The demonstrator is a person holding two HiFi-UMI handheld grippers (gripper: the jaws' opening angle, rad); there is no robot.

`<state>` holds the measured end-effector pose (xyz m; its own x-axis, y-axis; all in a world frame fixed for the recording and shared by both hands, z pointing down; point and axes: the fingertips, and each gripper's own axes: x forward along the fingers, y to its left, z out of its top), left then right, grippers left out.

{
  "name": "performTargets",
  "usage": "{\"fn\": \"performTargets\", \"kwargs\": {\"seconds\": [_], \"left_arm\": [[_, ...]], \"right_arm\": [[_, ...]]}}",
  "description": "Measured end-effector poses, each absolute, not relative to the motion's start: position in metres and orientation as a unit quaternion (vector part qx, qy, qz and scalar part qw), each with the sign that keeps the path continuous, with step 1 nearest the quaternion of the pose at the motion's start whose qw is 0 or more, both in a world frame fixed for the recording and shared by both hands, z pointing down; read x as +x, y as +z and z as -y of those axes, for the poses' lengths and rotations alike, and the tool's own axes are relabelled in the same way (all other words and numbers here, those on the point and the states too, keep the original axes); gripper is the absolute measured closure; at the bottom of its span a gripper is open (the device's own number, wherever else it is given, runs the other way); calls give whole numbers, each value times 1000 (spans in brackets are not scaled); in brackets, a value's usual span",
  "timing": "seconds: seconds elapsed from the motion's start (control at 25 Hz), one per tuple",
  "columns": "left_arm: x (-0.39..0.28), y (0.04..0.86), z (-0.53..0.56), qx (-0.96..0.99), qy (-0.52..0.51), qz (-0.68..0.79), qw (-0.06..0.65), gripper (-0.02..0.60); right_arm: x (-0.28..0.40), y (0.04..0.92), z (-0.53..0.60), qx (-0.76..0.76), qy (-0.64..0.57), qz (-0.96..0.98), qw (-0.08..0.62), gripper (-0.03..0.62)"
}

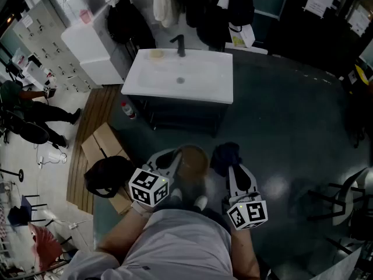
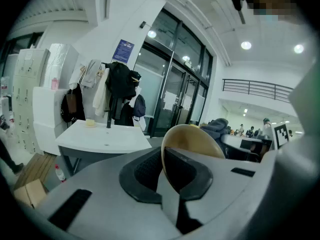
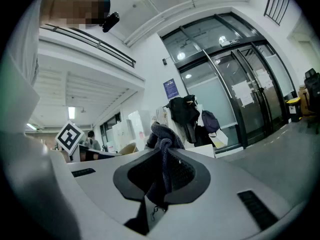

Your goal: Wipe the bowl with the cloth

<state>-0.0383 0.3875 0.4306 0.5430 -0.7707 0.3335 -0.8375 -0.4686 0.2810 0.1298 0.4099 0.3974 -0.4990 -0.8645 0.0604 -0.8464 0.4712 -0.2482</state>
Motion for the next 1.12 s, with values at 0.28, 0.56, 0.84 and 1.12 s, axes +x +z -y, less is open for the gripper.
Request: {"fn": "performTargets", "kwargs": {"seconds": [0.28, 0.56, 0.84, 1.12], "left_arm": [[-78, 443, -374, 848, 71, 475, 224, 560], [-124, 453, -353, 846, 57, 472, 242, 560], [-162, 469, -337, 841, 45, 472, 261, 560], [-175, 493, -320, 831, 56, 479, 278, 560]], "right_arm": [[96, 408, -393, -501, -130, -856, 18, 546], [58, 417, -370, -510, -135, -850, -9, 548], [42, 418, -346, -525, -139, -839, -4, 546], [48, 430, -309, -537, -130, -834, -13, 546]]}}
